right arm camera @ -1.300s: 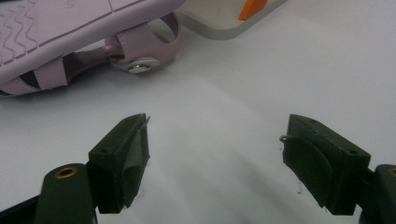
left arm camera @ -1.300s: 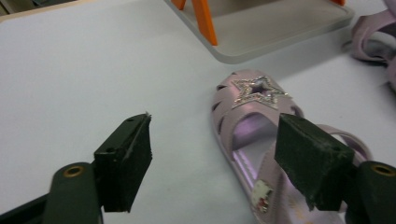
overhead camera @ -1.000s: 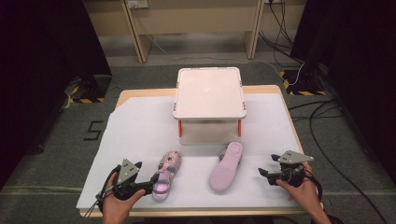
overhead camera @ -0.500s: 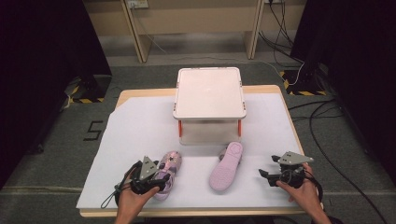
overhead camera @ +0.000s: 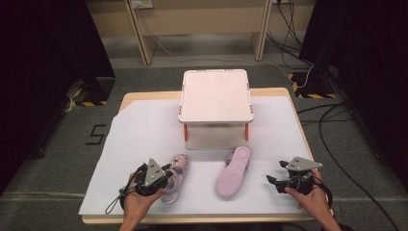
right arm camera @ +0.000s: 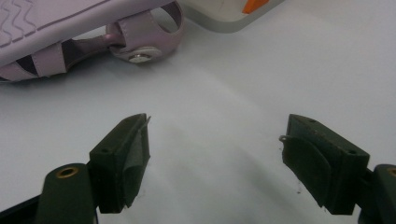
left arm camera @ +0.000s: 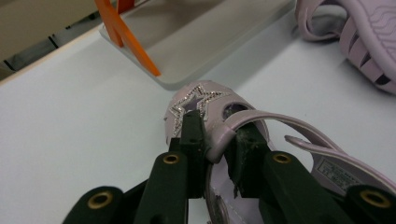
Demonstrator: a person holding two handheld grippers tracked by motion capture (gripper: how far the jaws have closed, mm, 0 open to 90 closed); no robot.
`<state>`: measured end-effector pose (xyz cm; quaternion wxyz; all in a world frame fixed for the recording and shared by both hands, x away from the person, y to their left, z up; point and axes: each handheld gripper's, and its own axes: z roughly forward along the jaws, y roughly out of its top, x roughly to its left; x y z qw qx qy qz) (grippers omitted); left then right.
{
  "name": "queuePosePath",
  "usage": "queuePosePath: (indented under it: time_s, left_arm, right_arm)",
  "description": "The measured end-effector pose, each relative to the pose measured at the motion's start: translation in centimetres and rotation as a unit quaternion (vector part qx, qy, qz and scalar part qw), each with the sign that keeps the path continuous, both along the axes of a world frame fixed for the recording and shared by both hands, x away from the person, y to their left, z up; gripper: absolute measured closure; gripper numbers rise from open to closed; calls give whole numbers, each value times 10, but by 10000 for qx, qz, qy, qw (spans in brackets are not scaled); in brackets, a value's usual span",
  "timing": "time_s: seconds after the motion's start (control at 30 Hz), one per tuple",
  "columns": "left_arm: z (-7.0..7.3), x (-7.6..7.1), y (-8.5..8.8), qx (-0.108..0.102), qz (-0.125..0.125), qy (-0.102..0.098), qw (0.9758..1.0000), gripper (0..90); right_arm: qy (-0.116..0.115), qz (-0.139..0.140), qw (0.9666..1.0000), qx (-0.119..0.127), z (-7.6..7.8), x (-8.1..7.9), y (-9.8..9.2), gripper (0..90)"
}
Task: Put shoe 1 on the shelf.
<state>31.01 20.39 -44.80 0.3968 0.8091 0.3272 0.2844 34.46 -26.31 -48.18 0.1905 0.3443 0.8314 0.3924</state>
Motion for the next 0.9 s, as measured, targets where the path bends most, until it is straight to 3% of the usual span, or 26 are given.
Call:
queuePosePath:
  time_s: [0.3, 0.6, 0.9]
  left_arm:
    - [11, 13, -16, -76, -95, -222, 9997, 769]
    - [15, 37, -43, -77, -146, -373, 9992, 769]
    - [14, 70, -73, -42, -164, -479, 9987, 769]
  right_arm:
    - [8, -47, 10000, 16, 0, -1, -1, 237]
    - [-16, -42, 10000, 19, 1, -2, -2, 237]
    - [-8, -31, 10000, 43, 1, -2, -2, 237]
